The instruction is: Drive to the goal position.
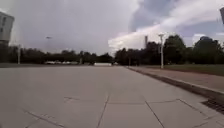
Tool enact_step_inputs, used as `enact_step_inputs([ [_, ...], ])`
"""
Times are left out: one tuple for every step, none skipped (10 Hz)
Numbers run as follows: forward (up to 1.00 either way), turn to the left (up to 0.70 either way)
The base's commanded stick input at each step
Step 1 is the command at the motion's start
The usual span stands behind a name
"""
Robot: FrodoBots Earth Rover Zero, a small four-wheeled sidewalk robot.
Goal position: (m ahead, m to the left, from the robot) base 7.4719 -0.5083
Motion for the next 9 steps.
enact_step_inputs([
  [1.0, -0.24],
  [1.0, 0.0],
  [1.0, 0.0],
  [1.0, 0.0],
  [1.0, 0.0],
  [1.0, 0.0],
  [1.0, 0.0],
  [1.0, 0.0],
  [1.0, 0.0],
])
